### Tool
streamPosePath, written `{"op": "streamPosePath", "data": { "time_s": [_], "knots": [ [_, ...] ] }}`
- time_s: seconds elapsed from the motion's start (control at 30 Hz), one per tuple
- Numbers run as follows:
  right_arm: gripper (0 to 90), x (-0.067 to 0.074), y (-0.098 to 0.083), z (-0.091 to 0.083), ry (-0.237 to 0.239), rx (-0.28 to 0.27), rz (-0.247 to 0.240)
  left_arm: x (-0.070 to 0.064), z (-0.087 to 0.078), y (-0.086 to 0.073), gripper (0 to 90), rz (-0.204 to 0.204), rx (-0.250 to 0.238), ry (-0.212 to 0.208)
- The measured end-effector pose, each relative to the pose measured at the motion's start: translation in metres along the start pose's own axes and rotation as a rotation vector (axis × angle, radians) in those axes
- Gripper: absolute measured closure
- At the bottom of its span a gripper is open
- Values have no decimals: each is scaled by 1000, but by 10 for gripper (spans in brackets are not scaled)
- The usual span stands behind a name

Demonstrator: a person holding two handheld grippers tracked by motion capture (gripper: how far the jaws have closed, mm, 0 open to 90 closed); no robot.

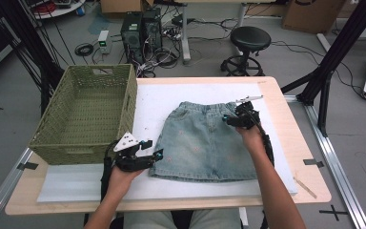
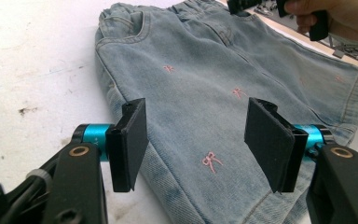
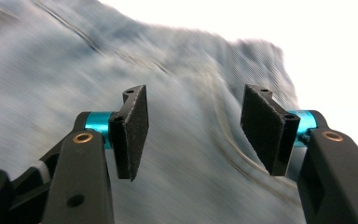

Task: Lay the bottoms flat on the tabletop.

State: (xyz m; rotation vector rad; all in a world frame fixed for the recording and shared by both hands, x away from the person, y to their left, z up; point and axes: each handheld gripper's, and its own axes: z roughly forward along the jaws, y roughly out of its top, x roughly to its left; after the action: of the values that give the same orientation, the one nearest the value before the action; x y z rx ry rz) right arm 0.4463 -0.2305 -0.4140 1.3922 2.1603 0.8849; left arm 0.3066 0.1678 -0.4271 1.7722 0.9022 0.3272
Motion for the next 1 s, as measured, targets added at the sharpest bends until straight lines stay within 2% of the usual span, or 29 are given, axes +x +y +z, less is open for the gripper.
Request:
{"op": "streamPosePath", "data": {
  "time_s": [0.17,0.23,0.3,0.4,0.47,0.53,0.6,0.7,0.8,0.93,1.0],
  "knots": [
    [425,-6,-11,15,-2,102,-6,1,0,-1,393,-7,0,1],
    [413,-9,-15,19,-1,85,-21,2,-1,-1,383,-13,1,8],
    [404,-13,-16,18,5,97,15,3,-1,-1,359,-16,-5,12],
    [409,-16,-16,11,6,112,15,2,-2,-2,330,-20,-3,20],
    [385,-17,-15,2,28,81,32,2,-2,-2,299,-24,-3,23],
    [377,-12,-12,-6,75,16,49,2,-1,-1,294,-24,-3,19],
    [379,-1,-8,-10,104,-17,9,2,-2,-1,294,-22,-6,19],
    [383,17,-8,-2,135,16,-46,3,-2,-1,294,-25,-9,20],
    [383,27,-12,12,147,66,-46,3,-3,-1,294,-21,-8,15],
    [392,30,-18,18,122,59,-90,2,-3,-1,294,-15,-14,12],
    [384,29,-18,13,153,64,-78,2,-4,0,294,-12,-12,11]
  ]
}}
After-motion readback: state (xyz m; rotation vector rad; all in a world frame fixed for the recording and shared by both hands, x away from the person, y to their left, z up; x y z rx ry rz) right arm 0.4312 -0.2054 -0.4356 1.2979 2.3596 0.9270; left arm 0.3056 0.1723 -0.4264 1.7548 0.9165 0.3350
